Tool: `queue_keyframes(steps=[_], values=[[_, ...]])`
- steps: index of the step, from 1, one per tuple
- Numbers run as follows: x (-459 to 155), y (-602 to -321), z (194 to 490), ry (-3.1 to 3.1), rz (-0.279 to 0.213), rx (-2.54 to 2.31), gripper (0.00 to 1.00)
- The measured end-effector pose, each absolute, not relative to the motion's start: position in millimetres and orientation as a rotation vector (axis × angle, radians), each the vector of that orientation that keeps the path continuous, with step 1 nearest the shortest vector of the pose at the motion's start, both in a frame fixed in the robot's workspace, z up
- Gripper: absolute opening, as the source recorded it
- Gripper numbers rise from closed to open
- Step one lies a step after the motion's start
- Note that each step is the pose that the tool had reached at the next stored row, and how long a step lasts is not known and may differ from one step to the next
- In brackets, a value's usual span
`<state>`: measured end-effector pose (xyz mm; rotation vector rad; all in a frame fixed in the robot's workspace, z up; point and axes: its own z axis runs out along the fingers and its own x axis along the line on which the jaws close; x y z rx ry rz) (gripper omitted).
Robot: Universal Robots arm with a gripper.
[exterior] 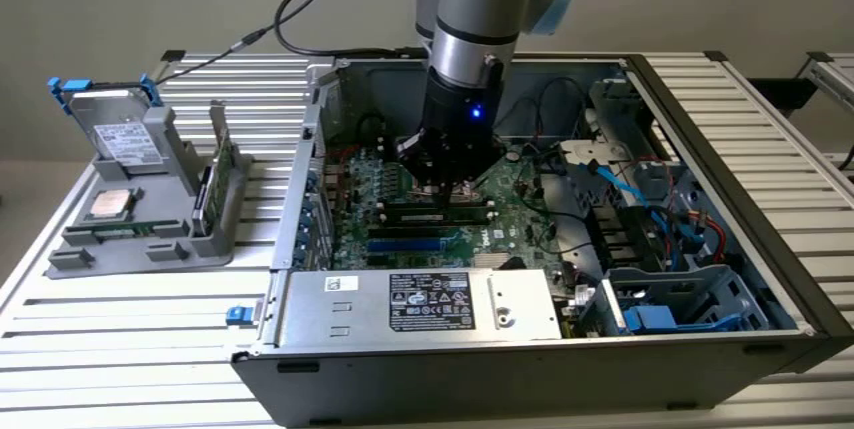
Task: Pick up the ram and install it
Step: 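Press down the ram until it locks into place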
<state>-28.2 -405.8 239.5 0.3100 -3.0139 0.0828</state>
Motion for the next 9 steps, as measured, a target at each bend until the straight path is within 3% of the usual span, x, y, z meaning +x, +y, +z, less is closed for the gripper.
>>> queue_keyframes(steps=[9], values=[[-28.2,-406.0,239.5,-3.019,0.075,0.300,0.10]])
